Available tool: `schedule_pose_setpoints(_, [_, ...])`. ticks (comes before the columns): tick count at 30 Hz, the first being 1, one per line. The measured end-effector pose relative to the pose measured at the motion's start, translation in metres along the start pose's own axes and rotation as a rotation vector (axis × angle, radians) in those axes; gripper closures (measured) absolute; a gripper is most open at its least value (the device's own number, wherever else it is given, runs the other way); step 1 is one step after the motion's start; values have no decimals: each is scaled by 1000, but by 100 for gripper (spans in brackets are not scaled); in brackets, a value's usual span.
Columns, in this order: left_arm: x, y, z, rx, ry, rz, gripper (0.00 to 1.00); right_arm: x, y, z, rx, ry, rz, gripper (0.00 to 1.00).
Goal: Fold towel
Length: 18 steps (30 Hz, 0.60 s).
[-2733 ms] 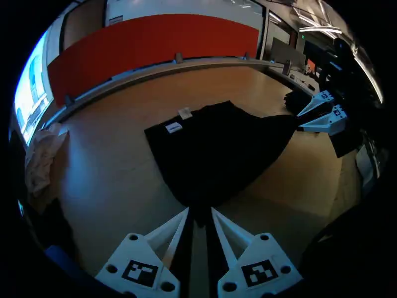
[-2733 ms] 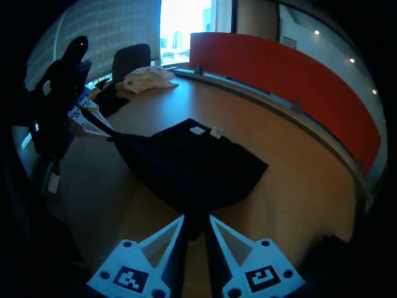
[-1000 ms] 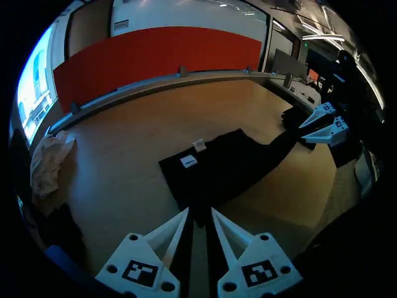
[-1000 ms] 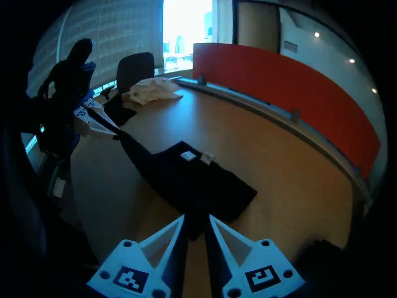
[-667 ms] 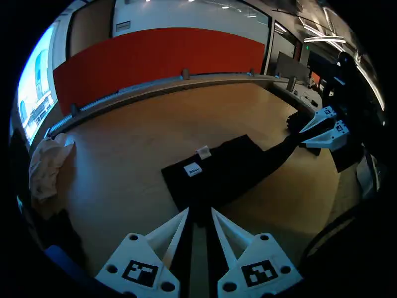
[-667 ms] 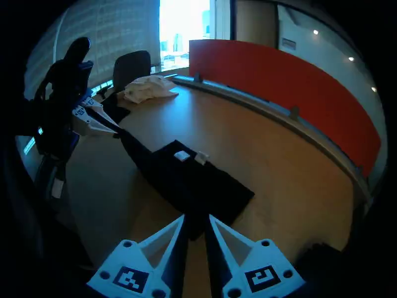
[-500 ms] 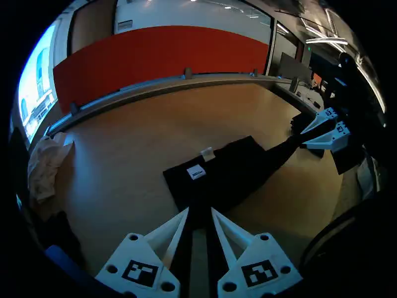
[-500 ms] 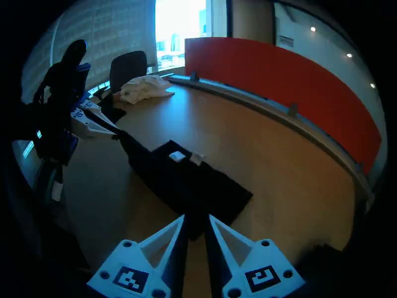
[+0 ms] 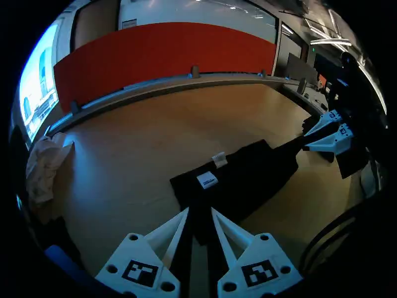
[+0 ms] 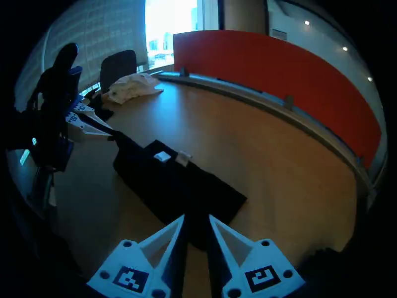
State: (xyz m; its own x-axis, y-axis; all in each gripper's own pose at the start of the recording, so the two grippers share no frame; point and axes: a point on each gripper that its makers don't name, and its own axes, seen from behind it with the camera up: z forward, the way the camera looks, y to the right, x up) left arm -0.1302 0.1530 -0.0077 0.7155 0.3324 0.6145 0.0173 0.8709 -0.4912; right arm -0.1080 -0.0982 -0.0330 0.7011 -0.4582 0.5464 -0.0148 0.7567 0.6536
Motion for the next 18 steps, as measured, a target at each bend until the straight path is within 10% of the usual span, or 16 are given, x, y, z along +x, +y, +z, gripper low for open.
schedule_pose_setpoints(18, [-15, -8, 43, 16, -29, -20, 85, -25, 15, 38, -6, -69, 60, 79])
